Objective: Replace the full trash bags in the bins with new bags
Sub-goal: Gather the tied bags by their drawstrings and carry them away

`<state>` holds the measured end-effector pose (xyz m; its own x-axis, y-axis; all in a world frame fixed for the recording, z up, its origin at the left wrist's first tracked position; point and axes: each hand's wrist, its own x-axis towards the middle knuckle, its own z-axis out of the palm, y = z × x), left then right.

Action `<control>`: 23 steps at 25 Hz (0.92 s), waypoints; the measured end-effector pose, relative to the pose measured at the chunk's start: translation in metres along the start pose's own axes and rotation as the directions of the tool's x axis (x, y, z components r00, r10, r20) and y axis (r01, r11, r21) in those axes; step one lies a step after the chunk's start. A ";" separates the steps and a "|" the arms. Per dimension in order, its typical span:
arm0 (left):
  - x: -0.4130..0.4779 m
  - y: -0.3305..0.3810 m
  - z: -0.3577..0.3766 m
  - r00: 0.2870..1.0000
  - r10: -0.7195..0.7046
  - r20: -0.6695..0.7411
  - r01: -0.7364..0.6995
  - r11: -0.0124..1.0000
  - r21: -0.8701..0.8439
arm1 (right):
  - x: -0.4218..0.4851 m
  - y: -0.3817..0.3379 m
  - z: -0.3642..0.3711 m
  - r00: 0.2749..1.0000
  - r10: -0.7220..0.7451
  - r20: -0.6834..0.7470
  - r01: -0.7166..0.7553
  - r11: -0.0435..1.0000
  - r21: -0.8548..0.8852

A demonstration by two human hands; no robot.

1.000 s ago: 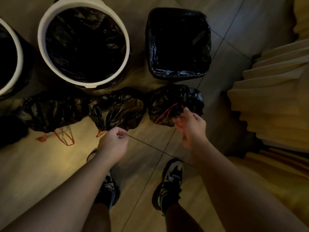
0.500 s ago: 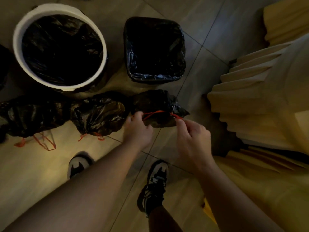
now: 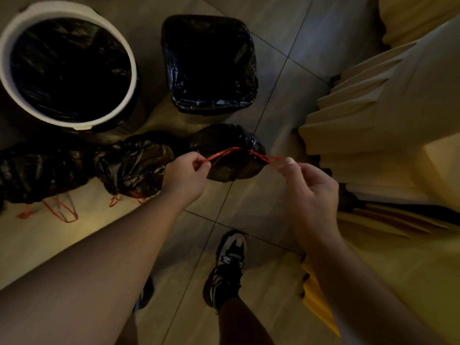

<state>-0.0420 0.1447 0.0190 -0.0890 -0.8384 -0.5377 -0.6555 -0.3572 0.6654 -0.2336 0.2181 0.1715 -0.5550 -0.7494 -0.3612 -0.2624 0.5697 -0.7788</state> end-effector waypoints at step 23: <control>-0.123 0.069 -0.093 0.928 -0.112 0.356 0.360 0.518 -0.776 | -0.022 -0.033 -0.040 0.969 0.130 0.212 0.018 0.813 -0.582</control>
<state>-0.0068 0.1848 0.1793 -0.2756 -0.5915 -0.7578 0.2102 -0.8063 0.5529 -0.2440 0.2297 0.2256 -0.4041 -0.7234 -0.5598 -0.6827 0.6458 -0.3419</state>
